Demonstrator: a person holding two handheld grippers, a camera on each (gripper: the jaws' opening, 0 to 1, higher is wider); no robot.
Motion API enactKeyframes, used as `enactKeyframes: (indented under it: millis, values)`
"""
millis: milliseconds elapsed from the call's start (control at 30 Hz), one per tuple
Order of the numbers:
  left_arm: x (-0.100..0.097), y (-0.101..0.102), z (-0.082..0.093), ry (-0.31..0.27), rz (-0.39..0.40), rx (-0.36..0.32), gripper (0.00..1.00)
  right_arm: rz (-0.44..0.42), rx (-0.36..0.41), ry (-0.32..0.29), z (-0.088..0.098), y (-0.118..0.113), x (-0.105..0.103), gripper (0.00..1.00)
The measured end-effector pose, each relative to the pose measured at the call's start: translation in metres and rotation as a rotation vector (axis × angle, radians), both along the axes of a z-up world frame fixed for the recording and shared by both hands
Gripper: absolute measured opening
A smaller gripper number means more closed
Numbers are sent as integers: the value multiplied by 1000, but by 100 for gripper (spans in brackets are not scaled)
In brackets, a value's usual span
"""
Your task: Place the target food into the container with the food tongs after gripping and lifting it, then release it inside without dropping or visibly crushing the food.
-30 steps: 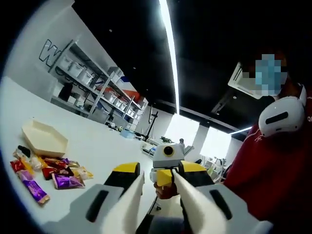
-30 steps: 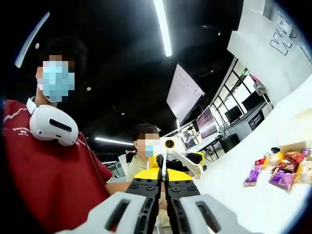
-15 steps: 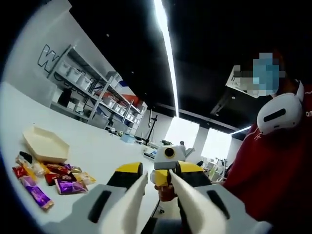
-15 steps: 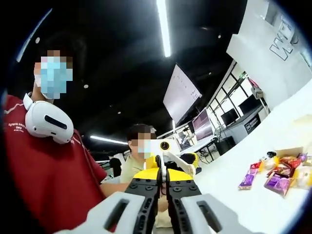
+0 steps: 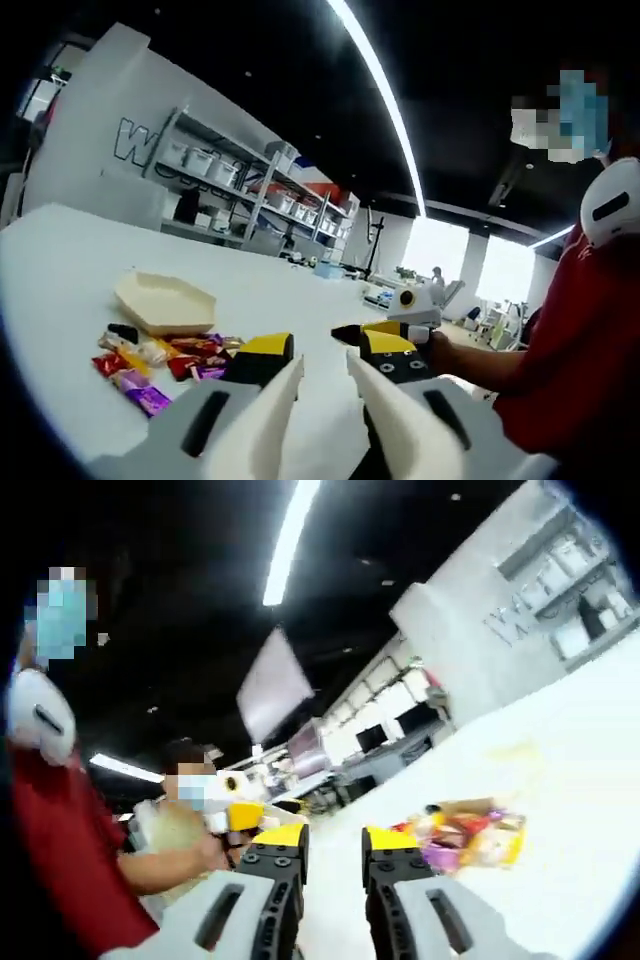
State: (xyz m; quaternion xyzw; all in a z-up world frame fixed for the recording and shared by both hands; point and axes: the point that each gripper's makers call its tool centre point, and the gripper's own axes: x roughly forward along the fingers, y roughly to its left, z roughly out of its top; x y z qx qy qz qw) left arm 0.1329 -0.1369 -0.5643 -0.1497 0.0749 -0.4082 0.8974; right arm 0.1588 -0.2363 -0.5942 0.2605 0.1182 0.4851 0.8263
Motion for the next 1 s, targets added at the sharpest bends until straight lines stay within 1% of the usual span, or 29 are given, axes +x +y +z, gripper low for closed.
enactKeyframes:
  millis: [33, 67, 100, 133, 200, 233, 267, 300, 333, 367, 400, 433, 467, 533, 567, 600, 633, 700, 733, 767, 800, 867, 900, 1000]
  values:
    - [4, 3, -3, -9, 27, 28, 25, 24, -33, -46, -3, -2, -5, 4]
    - [8, 6, -8, -9, 48, 59, 25, 13, -60, -65, -5, -4, -6, 1]
    - [11, 9, -9, -13, 68, 71, 25, 7, -68, -68, -7, -6, -7, 1]
    - [16, 15, -11, -26, 108, 96, 25, 7, -63, -56, -9, -8, -10, 1]
    - [22, 22, -17, -18, 141, 123, 24, -2, -51, -31, -12, -12, -12, 2]
    - [26, 28, -19, -18, 185, 139, 24, -13, -52, -23, -15, -14, -12, 1]
    - [29, 32, -23, 0, 200, 157, 24, -21, -54, -21, -17, -16, -12, 0]
    - [32, 38, -23, -8, 234, 163, 24, -25, -62, -20, -19, -17, -12, 0]
    - [37, 45, -21, -34, 278, 172, 24, -31, -77, -12, -23, -18, -11, 0]
    - [38, 49, -23, -31, 299, 178, 24, -42, -102, 1, -28, -21, -10, 0]
    - [40, 53, -25, -16, 319, 175, 24, -44, -112, 2, -30, -22, -10, 0]
    - [46, 63, -29, -1, 362, 174, 24, -46, -112, 2, -30, -22, -10, 0]
    - [50, 70, -33, 16, 386, 174, 24, -50, -108, 10, -30, -23, -9, 0]
    - [56, 79, -39, 37, 419, 163, 24, -53, -96, 14, -30, -26, -7, 0]
    - [58, 82, -43, 61, 429, 163, 24, -56, -87, 17, -29, -27, -5, 0]
    - [64, 89, -51, 84, 470, 174, 25, -57, -76, 16, -26, -26, -6, 0]
    - [66, 91, -53, 93, 483, 174, 25, -55, -73, 14, -26, -26, -6, 0]
    - [74, 88, -62, 101, 493, 203, 25, -48, -15, 31, -18, -25, -5, 0]
    - [76, 88, -64, 98, 499, 214, 25, -46, -13, 31, -18, -26, -4, 0]
    - [82, 86, -72, 114, 502, 219, 25, -44, -5, 31, -16, -27, -2, 0]
    - [83, 85, -77, 133, 498, 218, 25, -44, -5, 29, -16, -27, -1, 0]
    - [85, 81, -82, 135, 501, 215, 25, -45, -5, 27, -16, -28, 0, 0]
    - [87, 80, -89, 143, 502, 233, 25, -44, -7, 27, -16, -29, 1, 0]
    - [88, 75, -93, 129, 502, 277, 25, -43, -10, 28, -18, -31, 3, 0]
